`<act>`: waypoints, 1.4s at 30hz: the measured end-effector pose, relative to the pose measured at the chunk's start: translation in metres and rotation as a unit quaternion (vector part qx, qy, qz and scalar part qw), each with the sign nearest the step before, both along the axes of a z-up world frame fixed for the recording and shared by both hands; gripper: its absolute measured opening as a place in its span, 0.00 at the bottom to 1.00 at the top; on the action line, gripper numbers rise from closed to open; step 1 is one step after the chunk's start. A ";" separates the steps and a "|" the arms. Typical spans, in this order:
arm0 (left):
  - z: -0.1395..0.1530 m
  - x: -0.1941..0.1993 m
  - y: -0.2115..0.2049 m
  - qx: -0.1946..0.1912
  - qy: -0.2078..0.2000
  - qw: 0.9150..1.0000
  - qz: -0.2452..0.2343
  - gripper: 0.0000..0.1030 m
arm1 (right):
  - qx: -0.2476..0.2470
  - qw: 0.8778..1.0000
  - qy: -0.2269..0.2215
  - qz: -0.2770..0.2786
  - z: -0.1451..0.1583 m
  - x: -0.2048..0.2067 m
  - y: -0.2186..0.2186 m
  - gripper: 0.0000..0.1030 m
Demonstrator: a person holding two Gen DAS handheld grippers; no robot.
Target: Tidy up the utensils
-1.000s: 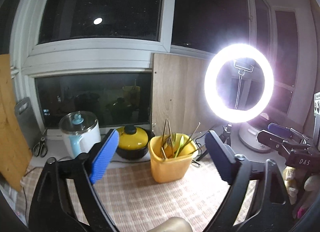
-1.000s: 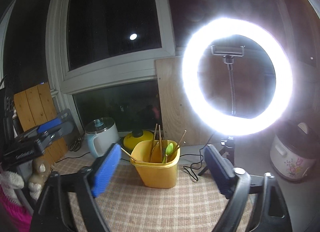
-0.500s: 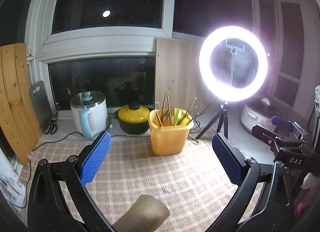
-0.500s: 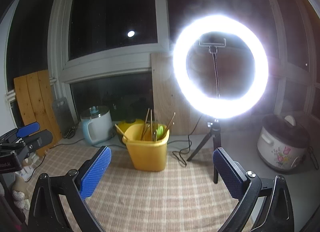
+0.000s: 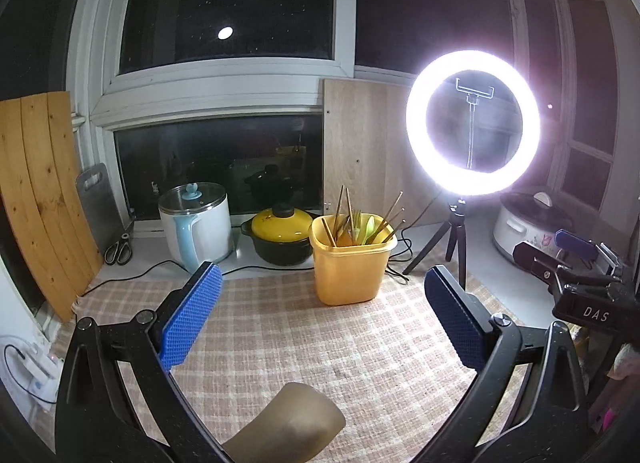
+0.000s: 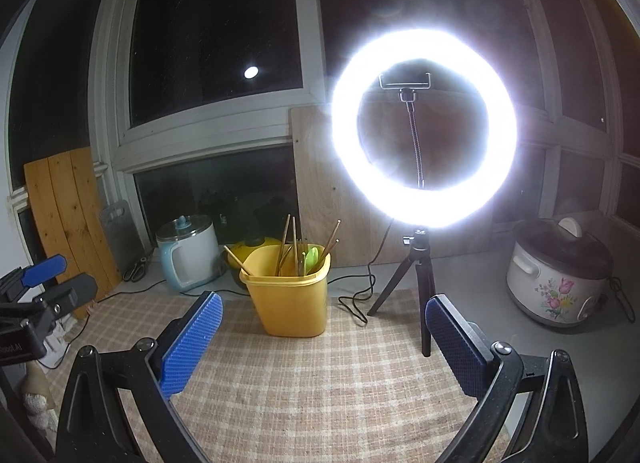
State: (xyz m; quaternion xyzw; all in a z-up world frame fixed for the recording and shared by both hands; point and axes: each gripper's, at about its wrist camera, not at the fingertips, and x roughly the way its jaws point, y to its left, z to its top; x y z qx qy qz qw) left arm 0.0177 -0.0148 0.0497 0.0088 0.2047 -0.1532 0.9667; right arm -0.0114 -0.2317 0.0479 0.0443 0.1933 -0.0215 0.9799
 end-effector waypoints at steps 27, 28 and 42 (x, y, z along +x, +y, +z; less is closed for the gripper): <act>-0.008 0.012 0.000 0.005 0.008 1.000 0.003 1.00 | 0.004 1.000 0.017 -0.006 -0.018 0.025 -0.003 1.00; -0.009 0.013 0.000 0.005 0.009 1.000 0.003 1.00 | 0.004 1.000 0.017 -0.007 -0.018 0.026 -0.004 1.00; -0.018 0.032 -0.002 0.012 0.023 1.000 0.000 1.00 | 0.003 1.000 0.026 -0.014 -0.025 0.039 -0.010 1.00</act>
